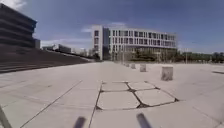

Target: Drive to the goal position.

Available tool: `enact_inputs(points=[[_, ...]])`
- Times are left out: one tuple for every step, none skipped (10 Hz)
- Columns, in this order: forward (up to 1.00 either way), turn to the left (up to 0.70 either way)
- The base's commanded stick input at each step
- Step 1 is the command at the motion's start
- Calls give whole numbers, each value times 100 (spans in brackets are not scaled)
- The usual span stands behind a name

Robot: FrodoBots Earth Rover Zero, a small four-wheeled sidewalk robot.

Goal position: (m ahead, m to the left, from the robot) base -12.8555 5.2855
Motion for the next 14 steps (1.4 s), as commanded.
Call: enact_inputs(points=[[70, 0], [70, 0], [70, 0], [70, 0], [70, 0], [70, 0], [70, 0], [70, 0], [70, 0], [70, 0], [70, 0], [70, 0], [70, 0], [70, 0]])
